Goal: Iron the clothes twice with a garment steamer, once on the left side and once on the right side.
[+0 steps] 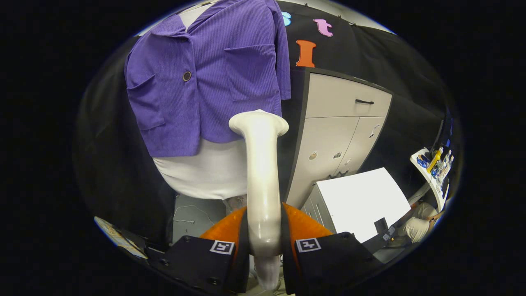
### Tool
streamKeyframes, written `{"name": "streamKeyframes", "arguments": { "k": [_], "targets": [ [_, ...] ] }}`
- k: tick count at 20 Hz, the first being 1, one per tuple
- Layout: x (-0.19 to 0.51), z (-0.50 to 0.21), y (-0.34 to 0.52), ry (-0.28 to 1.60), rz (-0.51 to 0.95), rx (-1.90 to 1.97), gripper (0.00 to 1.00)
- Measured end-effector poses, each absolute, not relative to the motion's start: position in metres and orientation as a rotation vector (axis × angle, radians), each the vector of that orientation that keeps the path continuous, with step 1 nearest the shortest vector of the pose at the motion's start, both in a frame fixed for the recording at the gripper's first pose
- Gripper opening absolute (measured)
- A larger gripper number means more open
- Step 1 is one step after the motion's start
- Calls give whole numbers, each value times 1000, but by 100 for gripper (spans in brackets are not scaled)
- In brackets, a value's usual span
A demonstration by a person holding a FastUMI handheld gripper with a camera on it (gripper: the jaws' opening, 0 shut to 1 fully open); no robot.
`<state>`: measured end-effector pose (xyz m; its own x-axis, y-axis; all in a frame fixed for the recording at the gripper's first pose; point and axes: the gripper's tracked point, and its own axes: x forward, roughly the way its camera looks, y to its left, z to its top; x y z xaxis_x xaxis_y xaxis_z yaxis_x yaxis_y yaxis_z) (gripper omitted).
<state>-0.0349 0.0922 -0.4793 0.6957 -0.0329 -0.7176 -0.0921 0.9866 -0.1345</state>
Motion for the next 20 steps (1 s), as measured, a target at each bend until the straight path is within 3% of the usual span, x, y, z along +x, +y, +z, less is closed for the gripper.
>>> {"name": "streamKeyframes", "arguments": {
  "k": [9,20],
  "targets": [
    [-29,-436,91,743,35,-134,41],
    [-6,-301,99,506,44,-74,41]
  ]
}}
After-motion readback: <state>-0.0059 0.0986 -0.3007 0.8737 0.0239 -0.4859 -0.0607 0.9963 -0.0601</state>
